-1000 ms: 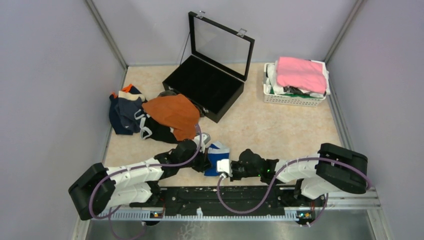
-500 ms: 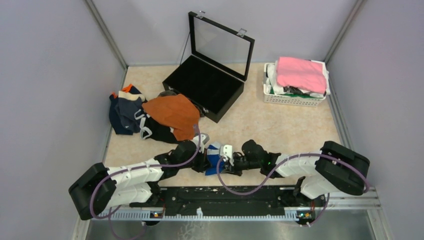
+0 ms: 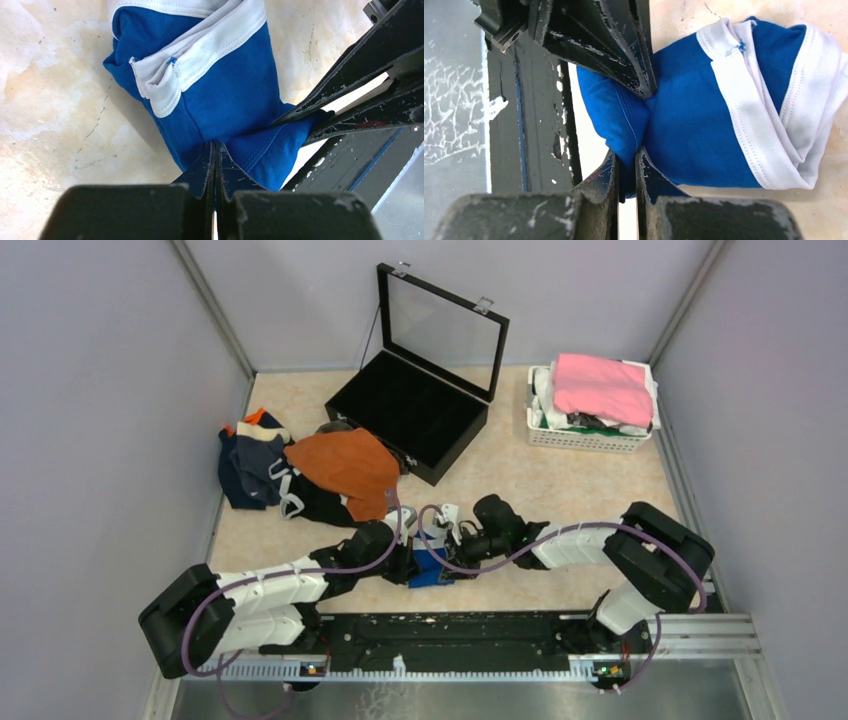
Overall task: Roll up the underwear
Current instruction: Roll the underwear to the center of the board.
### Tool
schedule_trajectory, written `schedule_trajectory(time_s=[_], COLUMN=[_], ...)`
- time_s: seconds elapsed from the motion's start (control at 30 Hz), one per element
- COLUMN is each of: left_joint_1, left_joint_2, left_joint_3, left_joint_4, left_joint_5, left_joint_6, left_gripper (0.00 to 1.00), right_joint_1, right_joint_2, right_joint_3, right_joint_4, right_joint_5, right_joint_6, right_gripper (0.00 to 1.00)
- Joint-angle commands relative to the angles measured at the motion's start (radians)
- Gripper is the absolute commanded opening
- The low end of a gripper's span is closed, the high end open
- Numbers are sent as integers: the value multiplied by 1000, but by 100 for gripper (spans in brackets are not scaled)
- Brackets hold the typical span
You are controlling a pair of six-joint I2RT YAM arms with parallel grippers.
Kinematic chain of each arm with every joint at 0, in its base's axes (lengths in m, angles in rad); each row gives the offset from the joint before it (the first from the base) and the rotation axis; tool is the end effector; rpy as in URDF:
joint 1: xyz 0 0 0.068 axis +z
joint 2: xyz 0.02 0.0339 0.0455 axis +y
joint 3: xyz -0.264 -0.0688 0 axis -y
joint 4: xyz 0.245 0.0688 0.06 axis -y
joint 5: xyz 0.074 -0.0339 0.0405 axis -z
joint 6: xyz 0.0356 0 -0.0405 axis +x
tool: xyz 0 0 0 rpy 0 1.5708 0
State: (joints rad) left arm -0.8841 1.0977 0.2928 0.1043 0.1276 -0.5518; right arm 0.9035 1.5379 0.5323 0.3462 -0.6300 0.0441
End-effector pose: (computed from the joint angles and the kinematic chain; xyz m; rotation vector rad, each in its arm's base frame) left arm 0.1210 -0.1547 0.1430 0.4727 2.3826 -0.8592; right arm 0.1534 0.2285 0.1396 -1.3090 1.9632 1.1967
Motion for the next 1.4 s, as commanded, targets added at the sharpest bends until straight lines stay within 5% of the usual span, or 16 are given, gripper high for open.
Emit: schedule_trajectory(time_s=[0.0,0.6,0.9,1.37], left_joint_1=[-1,-1,-1,-9], left_joint_2=[-9,-204,-301,-100], left_joint_3=[21,108,131,147], left_joint_4=[-33,-244,-257,-40], left_joint_5=[-43,-230,-166,-28], left_joint_6=[-3,-40,13,49], left_gripper=[0,0,0,0], right_joint_1=[-31,-77,-86,-94], right_joint_2=[21,152,190,237], right_joint_3=[21,79,140,229], right_joint_4=[-43,-123,-210,-312], right_joint_5=[9,112,162,167], right_joint_6=[59,179,265,340], right_gripper=[0,0,0,1])
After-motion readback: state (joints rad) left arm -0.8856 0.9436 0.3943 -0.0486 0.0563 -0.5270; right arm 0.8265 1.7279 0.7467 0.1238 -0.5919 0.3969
